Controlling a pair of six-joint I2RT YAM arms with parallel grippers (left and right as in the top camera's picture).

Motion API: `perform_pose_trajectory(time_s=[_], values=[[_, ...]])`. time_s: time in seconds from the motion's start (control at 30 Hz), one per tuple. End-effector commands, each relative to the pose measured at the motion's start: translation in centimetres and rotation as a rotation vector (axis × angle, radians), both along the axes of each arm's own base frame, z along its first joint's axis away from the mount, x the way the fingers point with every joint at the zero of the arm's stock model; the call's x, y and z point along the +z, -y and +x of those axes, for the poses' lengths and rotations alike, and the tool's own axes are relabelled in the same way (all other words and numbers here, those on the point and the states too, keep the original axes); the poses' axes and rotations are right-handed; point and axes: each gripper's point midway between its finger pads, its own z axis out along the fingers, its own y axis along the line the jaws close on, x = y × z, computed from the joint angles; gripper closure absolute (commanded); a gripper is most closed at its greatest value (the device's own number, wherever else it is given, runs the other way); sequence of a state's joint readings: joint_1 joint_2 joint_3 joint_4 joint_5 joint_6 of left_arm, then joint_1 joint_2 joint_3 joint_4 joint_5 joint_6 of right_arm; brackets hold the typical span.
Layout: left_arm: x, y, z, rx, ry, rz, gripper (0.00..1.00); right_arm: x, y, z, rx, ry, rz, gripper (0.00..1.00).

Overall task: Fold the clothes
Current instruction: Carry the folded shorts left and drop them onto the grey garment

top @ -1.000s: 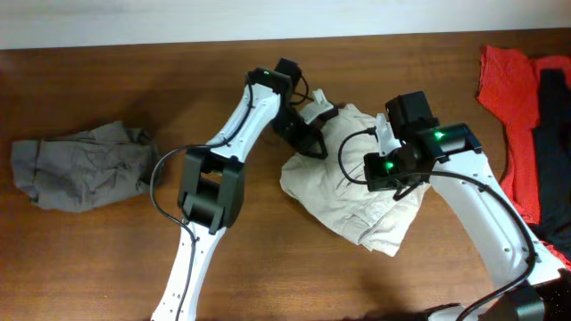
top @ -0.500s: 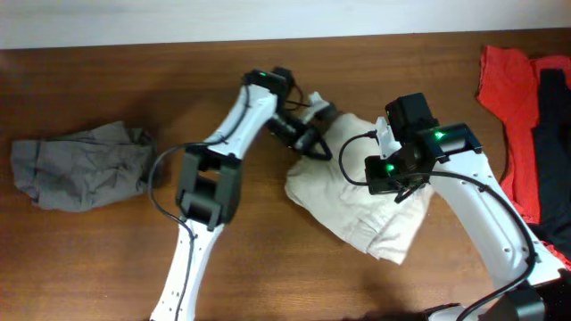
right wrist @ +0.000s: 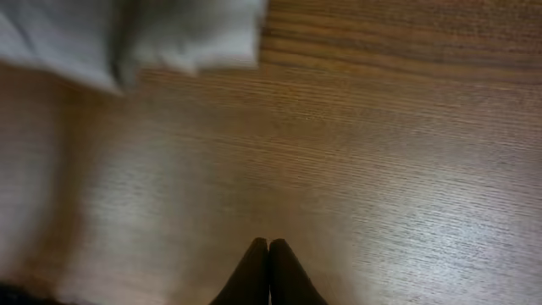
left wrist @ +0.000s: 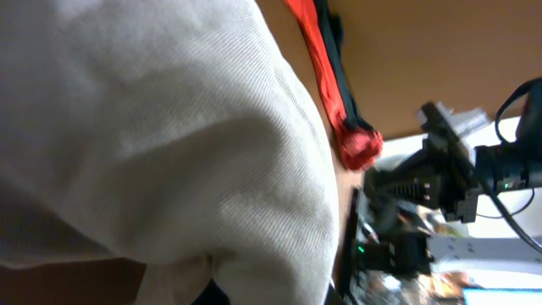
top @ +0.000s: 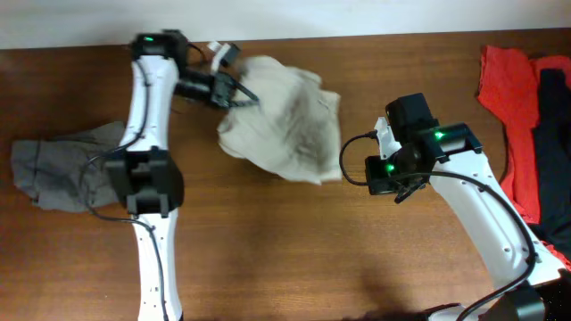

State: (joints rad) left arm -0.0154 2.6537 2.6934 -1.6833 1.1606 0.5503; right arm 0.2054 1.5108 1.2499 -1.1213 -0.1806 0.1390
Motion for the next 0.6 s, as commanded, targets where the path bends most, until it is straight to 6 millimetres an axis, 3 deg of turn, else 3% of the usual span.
perform_pose_trajectory(time_s=[0.0, 0.13, 0.17, 0.2, 0.37, 0.4, 0.57], values=[[5.5, -4.0, 1.0, 0.102, 0.117, 0.013, 1.00, 0.0, 0.2, 0.1, -0.015, 0.003, -0.007, 0.94], [7.4, -10.7, 1.7, 0.245, 0.172, 0.147, 1.00, 0.0, 0.2, 0.0, -0.015, 0.002, -0.007, 0.94], [7.9, -13.8, 1.7, 0.307, 0.184, 0.176, 1.00, 0.0, 0.2, 0.1, -0.015, 0.003, -0.008, 0.93], [8.0, -15.1, 1.7, 0.334, 0.183, 0.186, 1.00, 0.0, 0.3, 0.1, -0.016, 0.003, -0.011, 0.94], [6.9, -23.1, 1.3, 0.530, 0.082, 0.273, 1.00, -0.1, 0.4, -0.1, -0.017, -0.004, -0.016, 0.94], [6.3, -26.1, 0.8, 0.598, 0.050, 0.316, 1.00, -0.1, 0.4, -0.3, -0.017, -0.012, -0.018, 0.94], [5.1, -33.5, -1.3, 0.781, -0.055, 0.398, 1.00, -0.4, 1.6, -0.7, -0.048, -0.027, -0.084, 0.94]])
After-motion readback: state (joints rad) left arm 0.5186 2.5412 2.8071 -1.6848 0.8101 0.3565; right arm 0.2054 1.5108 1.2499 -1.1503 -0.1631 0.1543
